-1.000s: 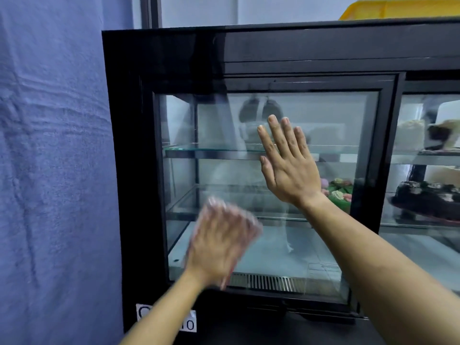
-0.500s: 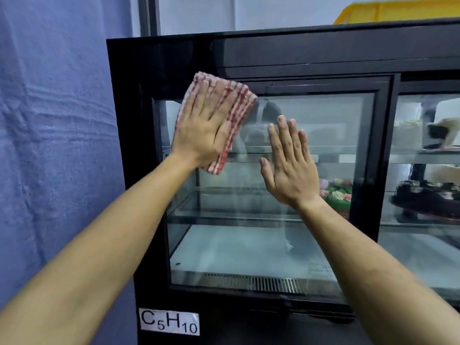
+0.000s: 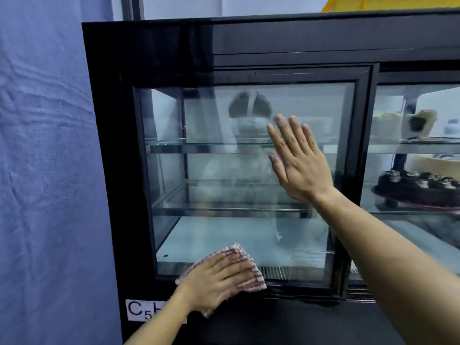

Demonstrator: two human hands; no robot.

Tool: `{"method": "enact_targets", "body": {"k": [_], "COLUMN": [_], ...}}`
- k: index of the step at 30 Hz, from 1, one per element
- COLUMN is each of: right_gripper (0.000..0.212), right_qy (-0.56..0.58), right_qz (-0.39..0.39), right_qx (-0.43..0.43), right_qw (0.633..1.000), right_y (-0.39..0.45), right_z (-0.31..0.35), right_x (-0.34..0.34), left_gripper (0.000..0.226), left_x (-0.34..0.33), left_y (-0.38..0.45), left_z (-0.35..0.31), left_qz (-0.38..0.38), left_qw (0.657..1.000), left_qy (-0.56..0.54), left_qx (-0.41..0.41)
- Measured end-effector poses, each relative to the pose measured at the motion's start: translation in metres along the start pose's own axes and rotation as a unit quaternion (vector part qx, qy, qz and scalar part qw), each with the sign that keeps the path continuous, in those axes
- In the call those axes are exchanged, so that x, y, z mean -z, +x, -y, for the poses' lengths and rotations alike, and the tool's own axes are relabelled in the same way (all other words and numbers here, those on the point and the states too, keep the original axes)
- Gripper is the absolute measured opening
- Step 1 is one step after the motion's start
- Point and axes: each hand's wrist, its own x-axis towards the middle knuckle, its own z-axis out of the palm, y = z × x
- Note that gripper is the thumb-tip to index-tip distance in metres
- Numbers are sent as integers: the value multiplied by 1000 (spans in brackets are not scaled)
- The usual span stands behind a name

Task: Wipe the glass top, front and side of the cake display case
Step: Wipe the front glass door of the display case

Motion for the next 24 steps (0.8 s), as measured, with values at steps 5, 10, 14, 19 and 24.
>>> {"method": "enact_targets", "body": {"k": [5, 10, 14, 19, 24], "right_gripper": [62, 62, 62, 62, 62], "right_qy": [2, 14, 13, 19, 3], "right_qz": [1, -8, -7, -4, -8], "right_qx": [-2, 3, 1, 2, 4], "right_qw": [1000, 1000, 1000, 1000, 1000], "right_y": [0, 0, -1, 0, -2], "right_z": [1, 0, 0, 0, -1], "right_x": [-1, -1, -1, 0, -5], "left_gripper": [58, 59, 63, 72, 56], "left_x": [62, 119, 106, 24, 12], "left_y": [66, 143, 152, 25, -10], "left_z": [126, 237, 189, 28, 42], "left_qz": [-86, -168, -221, -30, 37], "left_qw": [996, 944, 887, 998, 997], "left_qy": [6, 8, -23, -24, 14], "left_qx": [0, 283, 406, 58, -72]}}
